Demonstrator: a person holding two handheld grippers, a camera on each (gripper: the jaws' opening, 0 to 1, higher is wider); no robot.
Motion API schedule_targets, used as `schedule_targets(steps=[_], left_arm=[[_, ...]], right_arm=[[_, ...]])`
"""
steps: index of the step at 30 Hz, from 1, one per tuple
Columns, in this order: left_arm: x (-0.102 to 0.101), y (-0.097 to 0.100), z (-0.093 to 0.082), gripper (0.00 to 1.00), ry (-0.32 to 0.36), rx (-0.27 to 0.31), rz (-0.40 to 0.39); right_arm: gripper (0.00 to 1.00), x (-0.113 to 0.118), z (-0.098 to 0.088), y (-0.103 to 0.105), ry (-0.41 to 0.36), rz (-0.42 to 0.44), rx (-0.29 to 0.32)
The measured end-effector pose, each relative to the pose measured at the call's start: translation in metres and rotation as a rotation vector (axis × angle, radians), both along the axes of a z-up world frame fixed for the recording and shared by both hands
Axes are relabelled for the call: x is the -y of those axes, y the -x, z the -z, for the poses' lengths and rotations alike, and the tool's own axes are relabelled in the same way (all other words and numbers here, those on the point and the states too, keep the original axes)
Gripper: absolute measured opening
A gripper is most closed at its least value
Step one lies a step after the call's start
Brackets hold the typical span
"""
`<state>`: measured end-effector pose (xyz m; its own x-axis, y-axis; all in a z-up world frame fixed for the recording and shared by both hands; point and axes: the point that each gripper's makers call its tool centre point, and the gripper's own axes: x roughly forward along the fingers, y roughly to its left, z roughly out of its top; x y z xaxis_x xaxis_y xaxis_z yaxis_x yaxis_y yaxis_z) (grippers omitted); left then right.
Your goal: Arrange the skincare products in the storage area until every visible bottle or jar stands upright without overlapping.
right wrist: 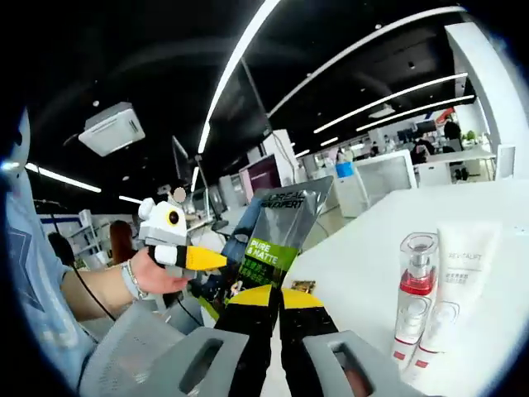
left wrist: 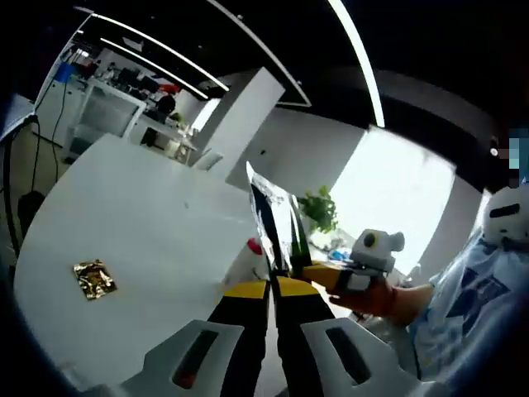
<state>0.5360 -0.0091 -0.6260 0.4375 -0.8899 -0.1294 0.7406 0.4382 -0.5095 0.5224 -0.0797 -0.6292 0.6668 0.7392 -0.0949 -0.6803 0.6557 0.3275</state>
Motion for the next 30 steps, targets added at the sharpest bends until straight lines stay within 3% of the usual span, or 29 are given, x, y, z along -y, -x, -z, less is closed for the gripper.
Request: schedule_targets(steps=[3, 6, 9, 12, 14, 17, 21, 25, 30], left_arm=[[0.014, 0.004, 0.004, 0.07, -0.002, -0.026, 0.024], [0.024, 0.005, -0.003, 0.07, 0.077, -0.084, 0.023], [0.028, 0.001, -0.004, 0.05, 0.107, -0.075, 0.006], [0.022, -0.003, 0.007, 0.03, 0.108, -0.060, 0.002], [0.023, 0.001, 0.007, 0.03, 0.143, -0.179, 0.040], [0.028, 0.005, -0.005, 0.03, 0.232, -0.193, 0.088], [0.030, 0.007, -0.004, 0.03, 0.194, -0.127, 0.084], [0.036, 0.009, 0.004, 0.04, 0.165, -0.146, 0.101], [0.042, 0.015, 0.008, 0.06, 0.115, -0.105, 0.122]], right_arm=[[0.00, 0.008, 0.007, -0.003, -0.034, 0.046, -0.048], [0.00, 0.016, 0.008, -0.008, -0.049, 0.078, -0.056], [0.00, 0.022, 0.001, -0.011, -0.118, 0.092, -0.056], [0.00, 0.020, 0.002, -0.009, -0.194, 0.068, -0.128], [0.00, 0.017, -0.002, -0.007, -0.286, 0.032, -0.172], [0.00, 0.009, -0.012, -0.003, -0.354, -0.013, -0.172], [0.00, 0.008, -0.011, -0.002, -0.302, -0.008, -0.125], [0.00, 0.009, -0.006, -0.002, -0.331, -0.029, -0.194], [0.00, 0.008, -0.005, 0.000, -0.323, -0.038, -0.194]])
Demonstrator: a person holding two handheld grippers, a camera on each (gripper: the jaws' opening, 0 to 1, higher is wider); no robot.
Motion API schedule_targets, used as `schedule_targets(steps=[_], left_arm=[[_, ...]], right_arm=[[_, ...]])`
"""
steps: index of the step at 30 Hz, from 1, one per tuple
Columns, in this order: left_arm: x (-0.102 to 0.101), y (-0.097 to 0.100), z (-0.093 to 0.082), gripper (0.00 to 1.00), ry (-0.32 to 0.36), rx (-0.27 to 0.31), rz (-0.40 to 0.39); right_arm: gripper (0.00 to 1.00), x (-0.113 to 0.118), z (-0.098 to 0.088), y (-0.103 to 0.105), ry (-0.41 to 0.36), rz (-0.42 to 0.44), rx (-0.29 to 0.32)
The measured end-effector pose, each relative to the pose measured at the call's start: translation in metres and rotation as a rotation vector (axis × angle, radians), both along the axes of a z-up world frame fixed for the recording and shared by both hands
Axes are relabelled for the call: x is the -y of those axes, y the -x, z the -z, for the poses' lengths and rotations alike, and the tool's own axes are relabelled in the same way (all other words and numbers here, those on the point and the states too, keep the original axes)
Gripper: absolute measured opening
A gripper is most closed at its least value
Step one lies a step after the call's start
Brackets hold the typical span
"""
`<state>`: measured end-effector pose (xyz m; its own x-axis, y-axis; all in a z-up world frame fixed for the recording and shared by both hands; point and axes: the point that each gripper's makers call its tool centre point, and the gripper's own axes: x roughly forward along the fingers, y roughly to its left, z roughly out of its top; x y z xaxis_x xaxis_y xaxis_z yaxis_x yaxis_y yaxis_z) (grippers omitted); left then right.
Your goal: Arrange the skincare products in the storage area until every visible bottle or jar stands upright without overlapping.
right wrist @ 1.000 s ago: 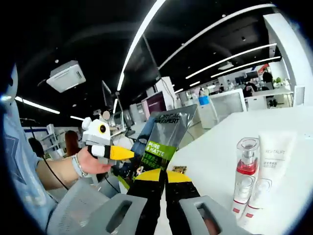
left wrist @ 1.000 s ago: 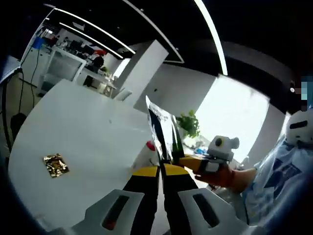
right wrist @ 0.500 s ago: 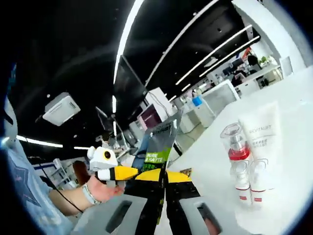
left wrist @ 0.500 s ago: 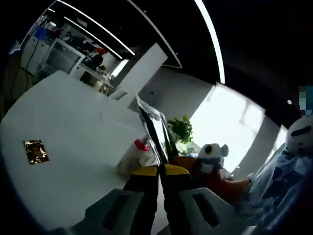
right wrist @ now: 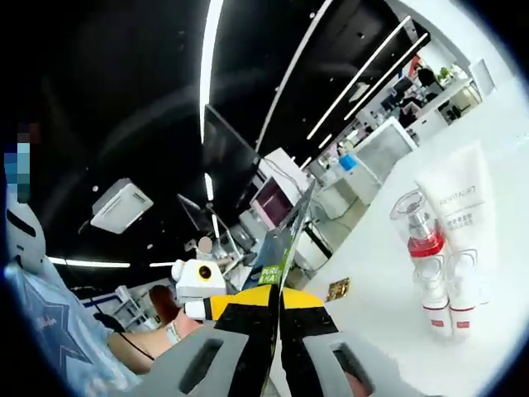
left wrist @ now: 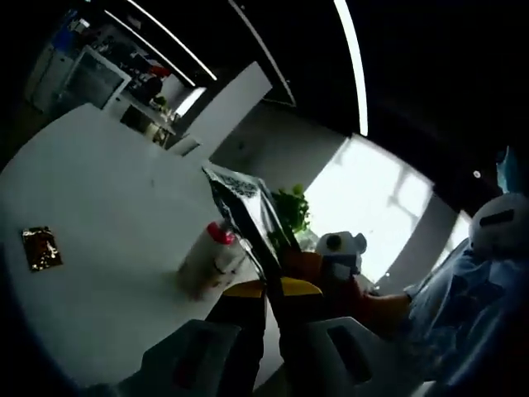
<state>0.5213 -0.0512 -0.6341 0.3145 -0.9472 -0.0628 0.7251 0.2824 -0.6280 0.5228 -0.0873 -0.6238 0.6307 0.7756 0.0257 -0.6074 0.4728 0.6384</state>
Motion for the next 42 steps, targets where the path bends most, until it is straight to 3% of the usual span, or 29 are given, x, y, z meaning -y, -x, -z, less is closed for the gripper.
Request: schedule_targets(steps=[5, 10, 13, 15, 21, 23, 25, 27, 28, 29, 30, 31, 33, 36, 41, 42], left_arm=[[-0.002, -0.001, -0.004, 0.09, 0.028, -0.003, -0.008], [-0.003, -0.002, -0.003, 0.09, 0.033, -0.036, -0.009], [-0.005, -0.003, -0.004, 0.07, 0.044, -0.064, -0.006], [-0.004, -0.001, -0.007, 0.05, 0.067, -0.087, 0.005], [-0.003, 0.001, -0.014, 0.03, 0.059, -0.002, -0.007], [-0.003, 0.002, -0.017, 0.03, 0.059, 0.041, -0.007], [-0.001, 0.004, -0.016, 0.03, 0.056, 0.038, 0.009], [0.001, 0.007, -0.017, 0.03, 0.047, 0.062, 0.018], [0.002, 0.007, -0.017, 0.03, 0.041, 0.072, 0.020], [0.001, 0.007, -0.017, 0.03, 0.040, 0.074, 0.014], [0.001, 0.006, -0.012, 0.04, 0.019, 0.084, 0.012], [0.001, 0.005, -0.013, 0.04, 0.024, 0.082, 0.010], [0.001, 0.005, -0.014, 0.04, 0.028, 0.099, 0.016], [0.002, 0.007, -0.016, 0.05, 0.065, 0.044, 0.026], [0.003, 0.007, -0.015, 0.08, 0.085, 0.000, 0.037], [0.003, 0.007, -0.016, 0.06, 0.094, -0.023, 0.042]], right_arm=[[0.00, -0.014, 0.008, 0.009, 0.049, -0.073, -0.001], [0.00, -0.018, 0.009, 0.014, 0.110, -0.104, 0.047], [0.00, -0.018, 0.009, 0.015, 0.111, -0.113, 0.048], [0.00, -0.018, 0.008, 0.015, 0.087, -0.117, 0.018], [0.01, -0.017, 0.004, 0.015, 0.018, -0.129, -0.015], [0.11, -0.020, -0.003, 0.018, -0.048, -0.154, -0.023], [0.19, -0.023, -0.008, 0.020, -0.084, -0.167, -0.026], [0.14, -0.026, -0.001, 0.022, -0.029, -0.168, -0.015], [0.03, -0.025, 0.005, 0.021, 0.030, -0.160, 0.000], [0.00, -0.022, 0.010, 0.019, 0.087, -0.148, 0.039], [0.00, -0.025, 0.006, 0.021, 0.032, -0.159, 0.000], [0.00, -0.025, 0.007, 0.021, 0.036, -0.164, -0.004], [0.00, -0.024, 0.005, 0.023, -0.027, -0.189, -0.069], [0.00, -0.022, 0.002, 0.023, -0.030, -0.198, -0.050], [0.00, -0.038, 0.005, 0.042, 0.042, -0.309, -0.012], [0.00, -0.042, 0.011, 0.046, 0.088, -0.330, 0.001]])
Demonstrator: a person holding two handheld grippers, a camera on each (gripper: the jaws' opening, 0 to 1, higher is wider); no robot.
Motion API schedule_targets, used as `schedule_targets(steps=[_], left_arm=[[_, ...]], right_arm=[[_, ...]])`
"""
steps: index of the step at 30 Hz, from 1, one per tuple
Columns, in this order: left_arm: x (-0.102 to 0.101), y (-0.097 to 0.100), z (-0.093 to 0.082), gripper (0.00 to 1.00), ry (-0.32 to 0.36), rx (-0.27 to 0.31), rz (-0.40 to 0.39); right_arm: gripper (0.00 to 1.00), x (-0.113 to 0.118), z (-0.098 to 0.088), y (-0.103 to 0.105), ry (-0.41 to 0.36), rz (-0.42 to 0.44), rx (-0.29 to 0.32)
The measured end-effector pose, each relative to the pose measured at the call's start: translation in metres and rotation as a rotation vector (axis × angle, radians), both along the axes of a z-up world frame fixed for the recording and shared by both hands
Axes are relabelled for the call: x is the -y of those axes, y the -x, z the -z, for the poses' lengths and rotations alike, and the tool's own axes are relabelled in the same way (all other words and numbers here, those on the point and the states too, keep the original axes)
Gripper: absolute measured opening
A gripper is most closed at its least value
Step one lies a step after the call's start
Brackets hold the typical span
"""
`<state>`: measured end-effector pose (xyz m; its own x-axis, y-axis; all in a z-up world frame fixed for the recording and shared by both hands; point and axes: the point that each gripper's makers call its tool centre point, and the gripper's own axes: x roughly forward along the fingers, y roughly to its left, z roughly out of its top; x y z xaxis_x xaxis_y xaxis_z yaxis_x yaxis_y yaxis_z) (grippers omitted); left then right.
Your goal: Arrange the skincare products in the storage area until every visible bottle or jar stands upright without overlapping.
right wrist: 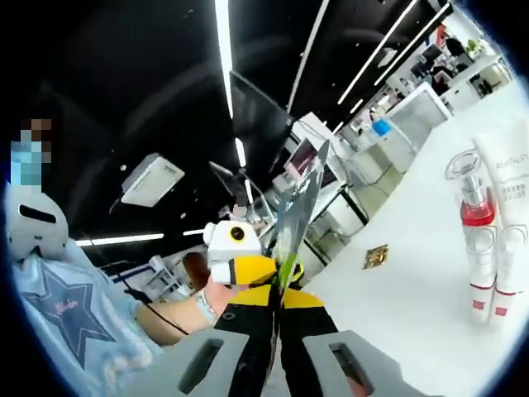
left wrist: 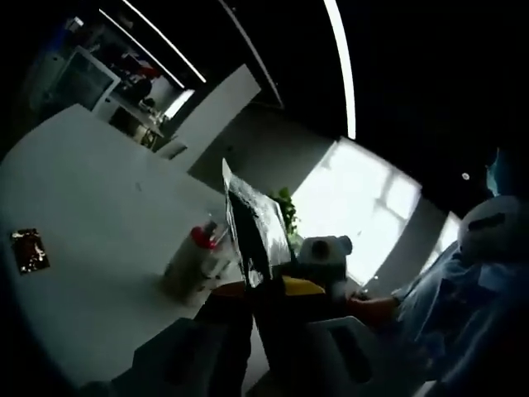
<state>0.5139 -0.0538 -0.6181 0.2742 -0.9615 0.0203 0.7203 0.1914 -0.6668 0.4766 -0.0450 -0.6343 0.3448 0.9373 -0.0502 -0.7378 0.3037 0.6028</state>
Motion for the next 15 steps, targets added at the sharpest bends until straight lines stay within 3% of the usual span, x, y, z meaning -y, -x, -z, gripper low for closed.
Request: schedule_targets(steps=[2, 6, 10, 14, 15], left_arm=[[0.000, 0.007, 0.000, 0.00, 0.017, -0.086, 0.053], [0.001, 0.002, -0.001, 0.00, -0.014, 0.035, 0.013], [0.001, 0.004, -0.002, 0.00, -0.015, 0.038, 0.021], [0.003, 0.006, 0.001, 0.00, -0.027, 0.031, 0.034], [0.004, 0.006, 0.002, 0.00, -0.037, 0.036, 0.030]], right_arm=[[0.00, -0.002, 0.002, -0.001, 0.021, 0.019, 0.027], [0.00, 0.001, 0.002, -0.004, -0.020, 0.025, -0.053], [0.02, 0.010, -0.002, -0.015, -0.019, 0.096, 0.008], [0.01, 0.024, -0.009, -0.027, -0.103, 0.163, -0.059], [0.00, 0.026, -0.008, -0.028, -0.123, 0.168, -0.105]])
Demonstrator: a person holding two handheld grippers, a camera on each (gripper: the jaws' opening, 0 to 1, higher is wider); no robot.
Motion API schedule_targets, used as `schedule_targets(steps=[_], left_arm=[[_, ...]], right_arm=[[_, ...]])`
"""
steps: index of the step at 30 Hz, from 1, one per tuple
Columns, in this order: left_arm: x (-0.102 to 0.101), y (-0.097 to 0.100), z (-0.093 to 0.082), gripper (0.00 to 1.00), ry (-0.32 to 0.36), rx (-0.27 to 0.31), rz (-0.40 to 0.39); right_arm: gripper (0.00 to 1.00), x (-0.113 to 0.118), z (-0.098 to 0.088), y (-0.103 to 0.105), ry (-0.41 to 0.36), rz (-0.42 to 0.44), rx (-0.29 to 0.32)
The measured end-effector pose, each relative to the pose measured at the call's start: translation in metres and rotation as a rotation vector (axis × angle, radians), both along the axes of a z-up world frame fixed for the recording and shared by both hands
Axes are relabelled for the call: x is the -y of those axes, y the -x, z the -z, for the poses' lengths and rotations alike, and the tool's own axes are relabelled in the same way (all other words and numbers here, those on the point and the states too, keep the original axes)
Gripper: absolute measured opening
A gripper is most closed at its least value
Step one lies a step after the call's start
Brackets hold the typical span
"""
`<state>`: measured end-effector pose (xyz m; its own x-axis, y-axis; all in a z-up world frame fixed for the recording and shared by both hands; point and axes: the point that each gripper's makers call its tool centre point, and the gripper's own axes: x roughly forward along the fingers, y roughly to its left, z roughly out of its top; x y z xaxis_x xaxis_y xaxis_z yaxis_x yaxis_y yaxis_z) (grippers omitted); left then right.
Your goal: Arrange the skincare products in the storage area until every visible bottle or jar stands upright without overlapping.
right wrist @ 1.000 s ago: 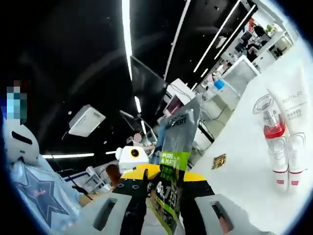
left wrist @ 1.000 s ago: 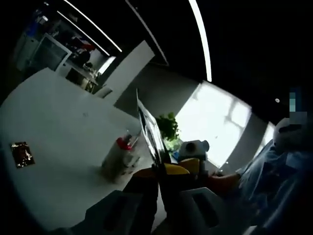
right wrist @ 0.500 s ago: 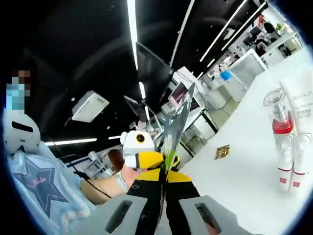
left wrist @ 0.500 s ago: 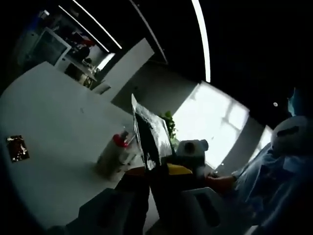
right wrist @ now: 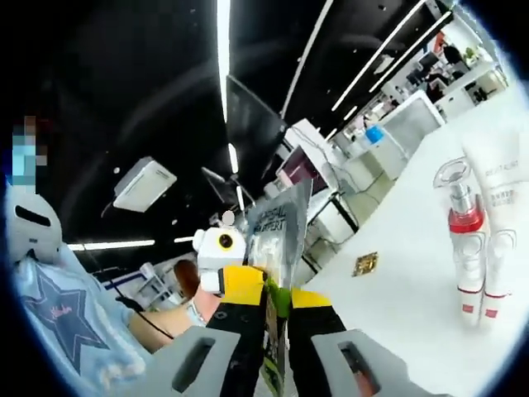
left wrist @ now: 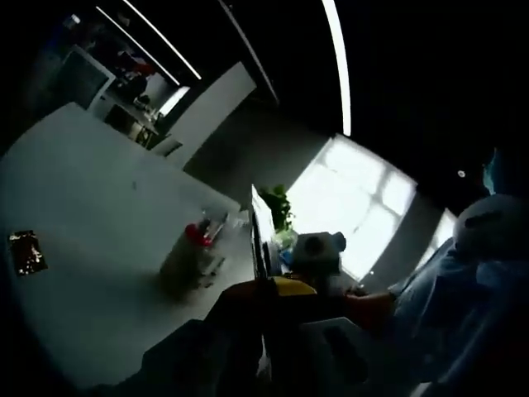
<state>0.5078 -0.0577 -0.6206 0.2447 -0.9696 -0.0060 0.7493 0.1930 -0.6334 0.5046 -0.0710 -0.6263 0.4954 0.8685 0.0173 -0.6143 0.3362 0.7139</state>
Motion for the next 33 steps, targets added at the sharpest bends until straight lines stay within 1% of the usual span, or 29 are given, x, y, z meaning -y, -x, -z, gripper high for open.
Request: schedule_targets(steps=[1, 2, 3, 4, 6, 7, 8, 9, 10, 11, 14, 15, 16, 18, 20, 22, 23, 26, 27, 28, 29, 30, 32, 33], left_arm=[[0.001, 0.000, 0.001, 0.00, -0.008, 0.008, -0.003], [0.001, 0.000, 0.002, 0.00, -0.009, 0.009, 0.001], [0.001, 0.001, 0.002, 0.00, -0.009, 0.009, 0.011], [0.001, 0.001, 0.002, 0.00, -0.008, 0.007, 0.012], [0.001, 0.001, 0.003, 0.01, -0.014, 0.004, 0.012], [0.000, 0.000, 0.004, 0.01, -0.018, -0.004, 0.013], [-0.001, 0.000, 0.005, 0.02, -0.017, -0.030, 0.015], [-0.003, -0.003, 0.003, 0.03, 0.000, -0.033, 0.001], [-0.004, -0.004, 0.000, 0.03, 0.022, -0.034, -0.008], [-0.006, -0.007, -0.003, 0.03, 0.047, -0.042, -0.023], [-0.007, -0.005, -0.003, 0.00, 0.044, -0.073, -0.003], [-0.006, -0.005, -0.003, 0.00, 0.038, -0.056, -0.011], [-0.005, -0.004, -0.004, 0.00, 0.029, -0.022, -0.016], [-0.003, -0.004, -0.005, 0.00, 0.035, -0.018, -0.018], [-0.003, -0.004, -0.005, 0.00, 0.040, -0.021, -0.016], [-0.004, -0.005, -0.005, 0.00, 0.044, -0.027, -0.011], [-0.004, -0.004, -0.005, 0.00, 0.040, -0.032, -0.003], [0.000, 0.000, -0.002, 0.00, 0.024, -0.021, 0.014], [0.002, 0.001, -0.001, 0.00, 0.017, -0.019, 0.019], [0.002, 0.000, 0.001, 0.00, 0.009, -0.018, 0.015], [0.001, 0.000, 0.002, 0.00, 0.002, -0.014, 0.019], [0.001, 0.001, 0.003, 0.00, -0.005, -0.023, 0.024], [0.000, 0.000, 0.006, 0.00, -0.020, -0.035, 0.016], [-0.001, 0.000, 0.006, 0.00, -0.024, -0.039, 0.020]], right_arm=[[0.00, -0.002, 0.001, 0.005, -0.035, -0.049, -0.061], [0.00, -0.002, 0.001, 0.008, -0.053, -0.074, -0.100], [0.00, -0.001, 0.001, 0.008, -0.068, -0.083, -0.126], [0.00, -0.001, 0.001, 0.006, -0.059, -0.073, -0.103], [0.00, -0.002, 0.003, 0.007, -0.010, -0.062, -0.064], [0.00, -0.003, 0.002, 0.009, -0.007, -0.064, -0.057], [0.00, -0.003, 0.002, 0.009, -0.007, -0.065, -0.056], [0.00, -0.004, 0.002, 0.010, -0.006, -0.075, -0.059], [0.00, -0.006, 0.005, 0.013, 0.012, -0.098, -0.058], [0.00, -0.007, 0.005, 0.013, 0.014, -0.098, -0.057], [0.00, -0.009, 0.006, 0.014, 0.030, -0.105, -0.046], [0.00, -0.009, 0.006, 0.014, 0.028, -0.104, -0.049], [0.00, -0.007, 0.006, 0.015, 0.023, -0.108, -0.073], [0.00, -0.005, 0.005, 0.014, 0.000, -0.116, -0.103], [0.00, -0.003, 0.003, 0.013, -0.005, -0.101, -0.082], [0.00, 0.001, -0.002, 0.004, 0.010, -0.023, 0.005], [0.00, 0.002, -0.004, 0.002, 0.012, -0.008, 0.025], [0.00, 0.003, -0.005, 0.003, -0.006, -0.016, -0.001], [0.00, 0.004, -0.004, 0.002, -0.022, -0.016, -0.020], [0.00, 0.004, -0.003, 0.003, -0.034, -0.024, -0.053], [0.00, 0.003, -0.002, 0.004, -0.024, -0.036, -0.053], [0.00, 0.003, -0.002, 0.004, -0.018, -0.035, -0.052], [0.00, 0.002, 0.002, 0.004, 0.026, -0.030, -0.021], [0.00, 0.000, 0.002, 0.005, 0.028, -0.037, -0.024]])
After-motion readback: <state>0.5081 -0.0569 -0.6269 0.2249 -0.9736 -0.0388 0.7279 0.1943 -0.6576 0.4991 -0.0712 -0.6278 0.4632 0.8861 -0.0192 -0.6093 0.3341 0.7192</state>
